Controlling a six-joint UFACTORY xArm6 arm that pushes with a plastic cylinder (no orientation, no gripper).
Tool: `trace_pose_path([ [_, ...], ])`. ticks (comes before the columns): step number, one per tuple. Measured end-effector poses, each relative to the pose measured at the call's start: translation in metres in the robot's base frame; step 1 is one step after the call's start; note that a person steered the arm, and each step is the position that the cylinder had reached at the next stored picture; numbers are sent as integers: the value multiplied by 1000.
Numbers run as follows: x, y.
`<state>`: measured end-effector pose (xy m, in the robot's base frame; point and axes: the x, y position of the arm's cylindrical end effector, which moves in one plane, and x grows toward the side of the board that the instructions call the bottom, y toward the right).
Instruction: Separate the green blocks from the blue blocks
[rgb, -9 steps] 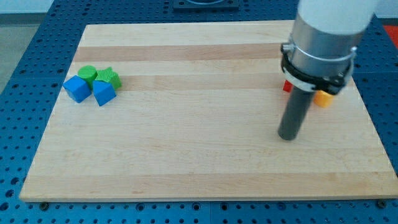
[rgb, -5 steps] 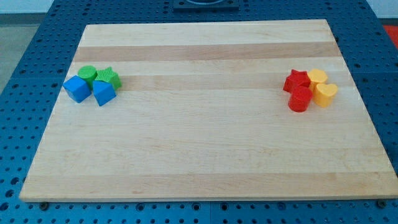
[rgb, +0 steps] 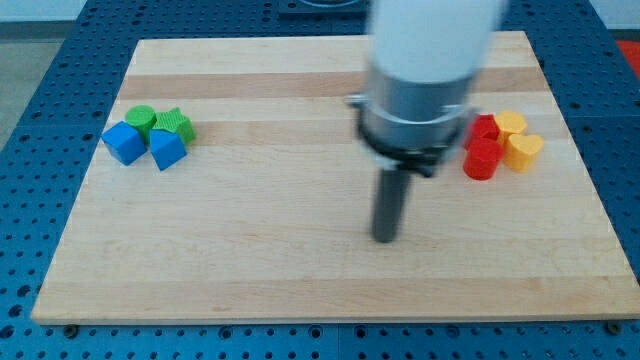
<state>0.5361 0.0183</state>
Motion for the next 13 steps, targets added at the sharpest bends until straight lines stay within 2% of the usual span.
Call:
trace_pose_path([
  [1,-5,-83],
  [2,-19,-132],
  [3,-52,-120],
  [4,-117,-86],
  [5,-155,-56],
  [6,-211,-79],
  [7,-236,-146],
  [8,-236,-252],
  [9,-227,-323],
  [12,-217,-323],
  [13,-178,-323],
])
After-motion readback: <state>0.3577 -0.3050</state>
